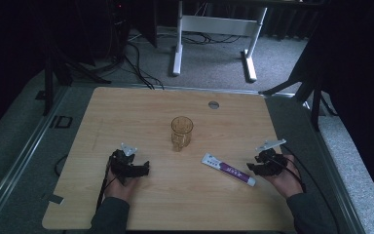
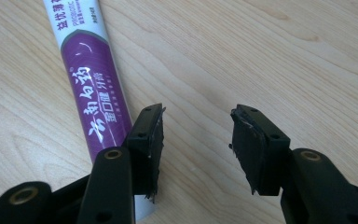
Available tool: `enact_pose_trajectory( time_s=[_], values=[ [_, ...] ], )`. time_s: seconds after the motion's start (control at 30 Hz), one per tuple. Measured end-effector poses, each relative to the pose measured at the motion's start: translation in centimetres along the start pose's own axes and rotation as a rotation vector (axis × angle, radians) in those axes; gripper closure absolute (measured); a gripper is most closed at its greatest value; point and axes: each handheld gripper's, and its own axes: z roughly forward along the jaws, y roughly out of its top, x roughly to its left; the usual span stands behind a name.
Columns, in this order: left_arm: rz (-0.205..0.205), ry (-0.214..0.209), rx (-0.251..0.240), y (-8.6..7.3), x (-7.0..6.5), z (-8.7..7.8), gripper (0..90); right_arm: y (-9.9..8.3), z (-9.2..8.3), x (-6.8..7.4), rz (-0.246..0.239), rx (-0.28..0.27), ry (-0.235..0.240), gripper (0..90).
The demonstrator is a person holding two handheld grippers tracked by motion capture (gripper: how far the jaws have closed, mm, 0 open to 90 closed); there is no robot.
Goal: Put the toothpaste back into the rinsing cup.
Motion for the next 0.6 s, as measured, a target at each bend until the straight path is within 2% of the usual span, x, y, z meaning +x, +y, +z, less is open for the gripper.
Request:
enact_pose_trajectory(
  time_s=[0.6],
  values=[
    [0.000,0.000,0.000,0.0,0.0,0.0,5.8,1.3,-0.2,0.7,-0.047,0.012,0.031,51.6]
  ],
)
